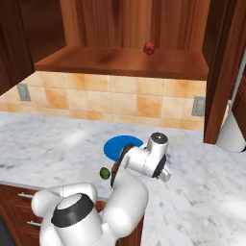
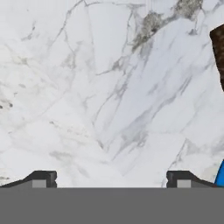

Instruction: Pick the avocado and bread from the counter and place them on the plate. Then pick the jam from the cabinet and place it next to the plate. Lastly close the cabinet door.

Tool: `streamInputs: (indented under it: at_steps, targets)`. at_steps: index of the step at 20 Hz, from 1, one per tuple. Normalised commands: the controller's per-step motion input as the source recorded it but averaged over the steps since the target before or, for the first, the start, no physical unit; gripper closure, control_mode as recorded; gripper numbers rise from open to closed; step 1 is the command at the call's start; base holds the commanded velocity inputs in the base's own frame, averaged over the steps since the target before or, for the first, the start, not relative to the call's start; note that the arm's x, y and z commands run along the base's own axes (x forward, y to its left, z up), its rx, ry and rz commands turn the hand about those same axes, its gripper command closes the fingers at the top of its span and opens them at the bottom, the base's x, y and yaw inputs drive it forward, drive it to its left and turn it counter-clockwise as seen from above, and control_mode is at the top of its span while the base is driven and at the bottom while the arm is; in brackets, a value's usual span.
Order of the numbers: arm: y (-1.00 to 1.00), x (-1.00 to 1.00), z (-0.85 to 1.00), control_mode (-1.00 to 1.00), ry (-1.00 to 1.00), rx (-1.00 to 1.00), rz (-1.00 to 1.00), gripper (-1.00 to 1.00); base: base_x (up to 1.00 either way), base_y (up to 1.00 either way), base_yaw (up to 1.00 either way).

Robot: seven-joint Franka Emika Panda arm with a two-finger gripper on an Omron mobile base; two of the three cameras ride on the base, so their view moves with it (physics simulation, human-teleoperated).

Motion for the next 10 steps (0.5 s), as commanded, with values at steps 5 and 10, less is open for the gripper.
streamInputs:
  at_steps: [5,10]
  targets:
    - [0.44,0.0,0.04,-1.0,0.0,-0.1,0.45,-1.0,0.0,0.0,0.0]
    - [0.45,0.0,0.11,-1.0,0.0,-0.16,0.3,-1.0,0.0,0.0,0.0]
